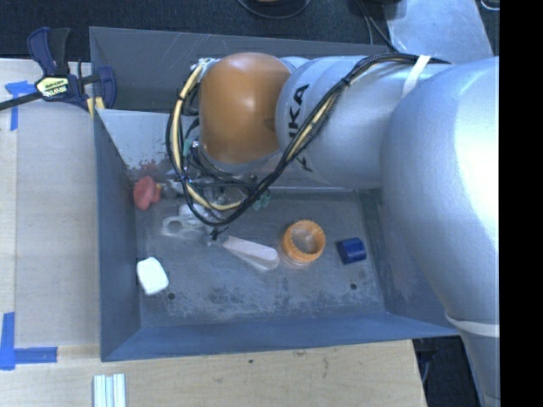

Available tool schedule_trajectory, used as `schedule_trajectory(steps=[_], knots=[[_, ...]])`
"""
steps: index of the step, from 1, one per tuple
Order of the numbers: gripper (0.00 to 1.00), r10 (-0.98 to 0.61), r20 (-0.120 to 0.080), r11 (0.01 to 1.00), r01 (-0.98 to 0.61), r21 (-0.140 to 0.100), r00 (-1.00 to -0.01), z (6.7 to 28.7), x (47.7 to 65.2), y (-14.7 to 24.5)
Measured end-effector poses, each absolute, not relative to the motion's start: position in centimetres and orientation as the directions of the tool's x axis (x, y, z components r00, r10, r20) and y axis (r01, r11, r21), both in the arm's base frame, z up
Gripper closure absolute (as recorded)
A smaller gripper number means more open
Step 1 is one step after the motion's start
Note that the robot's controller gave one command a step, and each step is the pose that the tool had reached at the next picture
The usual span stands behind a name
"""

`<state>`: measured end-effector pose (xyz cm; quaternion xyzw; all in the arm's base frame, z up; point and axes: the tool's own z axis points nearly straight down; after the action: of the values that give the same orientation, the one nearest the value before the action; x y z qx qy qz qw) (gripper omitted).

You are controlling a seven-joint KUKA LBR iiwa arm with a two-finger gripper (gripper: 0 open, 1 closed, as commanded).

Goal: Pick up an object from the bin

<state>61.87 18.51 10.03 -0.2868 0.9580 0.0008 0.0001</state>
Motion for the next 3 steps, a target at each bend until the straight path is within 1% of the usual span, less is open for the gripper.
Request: schedule_trajectory(steps=[1,2,3], knots=[[0.00,-0.477,-0.009,0.879,-0.477,0.000,-0.879,7.04,61.78,17.69],[1.00,-0.653,-0.008,0.758,-0.653,0.000,-0.758,7.11,61.92,17.37],[1.00,-0.653,-0.007,0.758,-0.653,0.000,-0.758,7.11,61.92,17.37]])
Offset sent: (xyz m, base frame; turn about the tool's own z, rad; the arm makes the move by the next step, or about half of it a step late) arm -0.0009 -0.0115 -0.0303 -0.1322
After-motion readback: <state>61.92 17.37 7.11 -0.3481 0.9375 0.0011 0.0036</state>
